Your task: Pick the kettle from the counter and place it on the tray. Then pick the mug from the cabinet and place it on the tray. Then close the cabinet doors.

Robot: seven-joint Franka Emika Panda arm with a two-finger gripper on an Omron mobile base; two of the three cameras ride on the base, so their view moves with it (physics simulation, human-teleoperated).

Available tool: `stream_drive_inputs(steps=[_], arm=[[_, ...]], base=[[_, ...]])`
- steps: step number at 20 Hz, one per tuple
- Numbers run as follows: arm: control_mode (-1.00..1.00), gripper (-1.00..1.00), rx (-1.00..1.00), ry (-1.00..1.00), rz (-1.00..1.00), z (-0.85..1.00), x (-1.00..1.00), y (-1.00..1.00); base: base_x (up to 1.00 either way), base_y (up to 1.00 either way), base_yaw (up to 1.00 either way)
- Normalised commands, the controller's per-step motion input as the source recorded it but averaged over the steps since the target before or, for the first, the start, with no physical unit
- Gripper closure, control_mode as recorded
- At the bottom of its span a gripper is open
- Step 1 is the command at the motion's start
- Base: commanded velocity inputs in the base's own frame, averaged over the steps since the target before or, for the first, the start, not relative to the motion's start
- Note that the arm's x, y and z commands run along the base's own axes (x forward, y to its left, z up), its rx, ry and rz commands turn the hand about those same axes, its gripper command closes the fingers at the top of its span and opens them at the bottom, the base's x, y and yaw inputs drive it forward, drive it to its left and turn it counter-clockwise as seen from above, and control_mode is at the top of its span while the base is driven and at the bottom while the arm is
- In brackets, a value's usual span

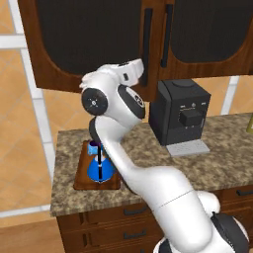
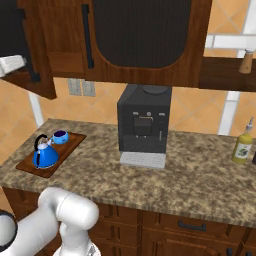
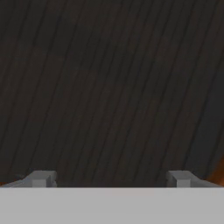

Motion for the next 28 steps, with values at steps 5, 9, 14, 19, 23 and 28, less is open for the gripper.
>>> stream_drive_inputs(steps=[5, 9, 14, 19, 23, 28], arm=[[-1.00, -1.00, 0.01, 0.12, 0.18, 0.22, 1.00, -0.40], [-1.00, -1.00, 0.00, 0.24, 0.12, 0.32, 1.00, -0.21], [-1.00, -1.00, 0.00, 0.24, 0.09, 0.18, 1.00, -0.12], [-1.00, -1.00, 0.00, 0.08, 0.10, -0.08, 1.00, -0.11], [-1.00, -1.00, 0.00, 0.01, 0.12, -0.37, 0.80, -0.10], [-1.00, -1.00, 0.02, -0.27, 0.13, -1.00, -0.06, -0.05]], base=[[0.00, 0.00, 0.00], [0.00, 0.00, 0.00], [0.00, 0.00, 0.00], [0.00, 0.00, 0.00], [0.00, 0.00, 0.00], [0.00, 0.00, 0.00]])
